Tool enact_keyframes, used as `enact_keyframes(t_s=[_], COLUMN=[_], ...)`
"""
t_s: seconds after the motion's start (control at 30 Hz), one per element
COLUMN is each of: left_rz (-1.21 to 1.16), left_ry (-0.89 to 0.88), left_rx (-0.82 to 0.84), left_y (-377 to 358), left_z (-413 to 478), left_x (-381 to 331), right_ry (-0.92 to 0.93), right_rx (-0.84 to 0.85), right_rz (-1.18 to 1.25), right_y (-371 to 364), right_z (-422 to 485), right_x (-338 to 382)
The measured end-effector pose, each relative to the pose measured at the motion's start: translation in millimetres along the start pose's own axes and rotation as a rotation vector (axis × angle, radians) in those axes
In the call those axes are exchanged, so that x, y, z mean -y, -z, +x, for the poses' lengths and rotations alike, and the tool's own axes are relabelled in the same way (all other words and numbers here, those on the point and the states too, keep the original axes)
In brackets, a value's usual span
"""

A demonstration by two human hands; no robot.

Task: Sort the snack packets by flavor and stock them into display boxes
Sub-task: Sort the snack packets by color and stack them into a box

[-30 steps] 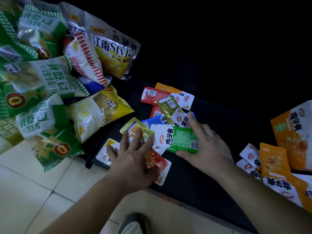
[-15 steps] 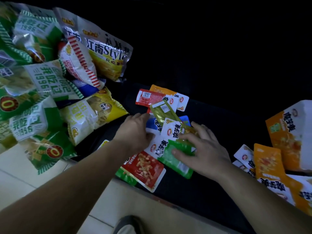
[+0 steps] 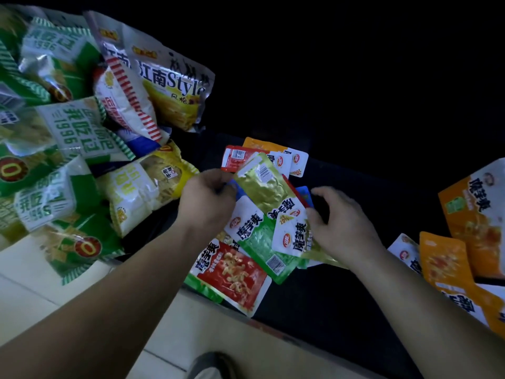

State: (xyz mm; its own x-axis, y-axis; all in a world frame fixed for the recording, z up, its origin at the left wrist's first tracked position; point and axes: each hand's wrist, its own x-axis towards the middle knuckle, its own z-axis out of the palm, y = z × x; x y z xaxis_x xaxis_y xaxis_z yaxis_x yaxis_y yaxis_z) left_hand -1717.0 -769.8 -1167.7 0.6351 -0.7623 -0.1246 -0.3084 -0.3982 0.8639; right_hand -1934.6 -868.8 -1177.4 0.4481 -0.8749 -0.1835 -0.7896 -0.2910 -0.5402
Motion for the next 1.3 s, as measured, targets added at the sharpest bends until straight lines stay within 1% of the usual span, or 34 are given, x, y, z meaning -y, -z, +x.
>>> enact_keyframes(t_s=[0.07,0.13,0.2,0.27,0.33,0.43,0.47,0.57,0.63,0.73,0.83,0.87,0.97,1.07,1.13,1.2,1.3], left_rz=[-0.123,-0.180,-0.235,-0.260,-0.297,-0.397,-0.396,-0.373,-0.390,-0.437,-0.552,-0.590,-0.721,-0.743,-0.687,-0.613,-0.577], left_ry=[-0.018,-0.043,-0.032,-0.019,0.032,0.194,0.229,0.324,0.355,0.365,0.362,0.364,0.348,0.262,0.198,0.151,0.162], left_rx=[-0.129,-0.209,-0.258,-0.308,-0.328,-0.205,-0.171,-0.142,-0.149,-0.159,-0.137,-0.109,0.035,0.162,0.220,0.248,0.290], left_y=[8,13,17,21,23,10,3,-17,-21,-19,-14,-14,-19,-34,-51,-68,-85], left_z=[-3,-8,-14,-22,-30,-47,-53,-66,-68,-67,-71,-73,-83,-95,-102,-109,-117], left_x=[-6,-8,-11,-13,-9,1,5,12,12,2,-10,-14,-28,-41,-47,-53,-60], right_ry=[-0.053,-0.061,-0.025,-0.024,-0.035,-0.056,-0.059,-0.066,-0.121,-0.178,-0.187,-0.155,0.006,0.090,0.077,0.026,-0.112], right_rx=[0.085,0.111,0.077,0.035,0.013,0.002,0.003,-0.013,-0.078,-0.222,-0.335,-0.352,-0.309,-0.263,-0.220,-0.167,-0.117], right_rz=[0.019,-0.008,-0.034,-0.002,0.052,0.196,0.233,0.337,0.466,0.620,0.791,0.796,0.710,0.724,0.764,0.787,0.886], right_y=[0,-5,-11,-14,-16,-18,-17,-9,2,23,45,51,73,92,99,103,102], right_z=[9,12,13,15,18,19,19,23,23,24,18,13,-12,-35,-47,-58,-76], right_x=[6,9,10,12,15,21,23,23,23,20,17,15,11,2,-6,-15,-30])
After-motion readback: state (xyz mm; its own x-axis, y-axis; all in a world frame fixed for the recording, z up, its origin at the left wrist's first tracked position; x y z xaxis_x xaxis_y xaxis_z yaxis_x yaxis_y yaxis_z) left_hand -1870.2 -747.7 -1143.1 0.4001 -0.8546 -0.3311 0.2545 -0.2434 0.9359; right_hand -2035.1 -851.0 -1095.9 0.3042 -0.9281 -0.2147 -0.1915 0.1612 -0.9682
